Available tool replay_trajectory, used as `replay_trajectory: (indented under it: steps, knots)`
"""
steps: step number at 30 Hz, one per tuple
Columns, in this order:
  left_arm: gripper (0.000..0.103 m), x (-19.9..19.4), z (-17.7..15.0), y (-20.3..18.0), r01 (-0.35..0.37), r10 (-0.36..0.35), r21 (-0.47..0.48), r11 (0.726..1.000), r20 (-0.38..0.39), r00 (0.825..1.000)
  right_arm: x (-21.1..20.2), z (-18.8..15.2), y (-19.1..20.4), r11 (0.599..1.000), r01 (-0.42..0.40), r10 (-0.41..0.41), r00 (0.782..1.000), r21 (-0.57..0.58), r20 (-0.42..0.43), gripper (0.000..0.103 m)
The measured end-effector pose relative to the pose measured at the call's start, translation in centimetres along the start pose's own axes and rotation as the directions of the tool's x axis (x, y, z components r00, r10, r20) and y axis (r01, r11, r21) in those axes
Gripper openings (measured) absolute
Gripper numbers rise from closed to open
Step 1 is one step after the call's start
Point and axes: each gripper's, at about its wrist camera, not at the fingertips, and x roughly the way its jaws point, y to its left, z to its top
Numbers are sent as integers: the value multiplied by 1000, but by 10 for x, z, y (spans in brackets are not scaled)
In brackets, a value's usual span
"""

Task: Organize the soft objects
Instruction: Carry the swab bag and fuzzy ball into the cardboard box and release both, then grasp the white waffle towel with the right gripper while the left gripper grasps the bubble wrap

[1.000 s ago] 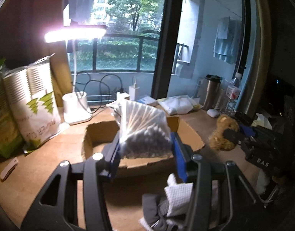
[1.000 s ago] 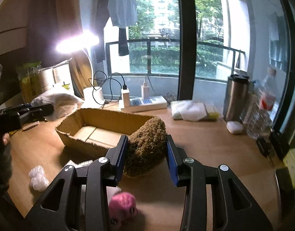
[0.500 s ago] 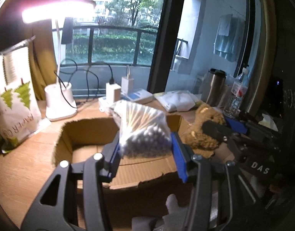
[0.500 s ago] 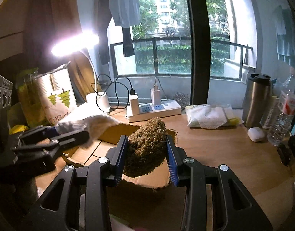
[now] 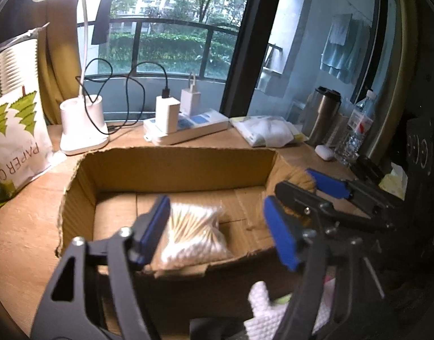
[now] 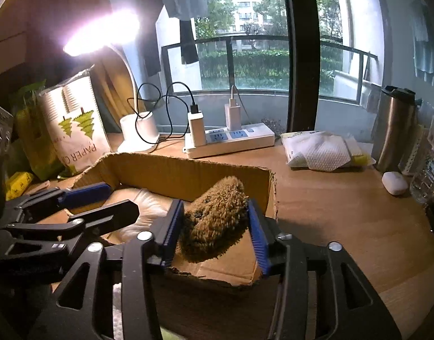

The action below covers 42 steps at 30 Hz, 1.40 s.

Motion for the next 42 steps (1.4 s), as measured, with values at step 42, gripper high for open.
replay_trajectory:
  steps: [42]
  knots:
    - [75, -107, -62, 56, -57, 57, -36, 998, -9, 998, -83, -63, 86, 961, -66, 66, 998, -269, -8, 59]
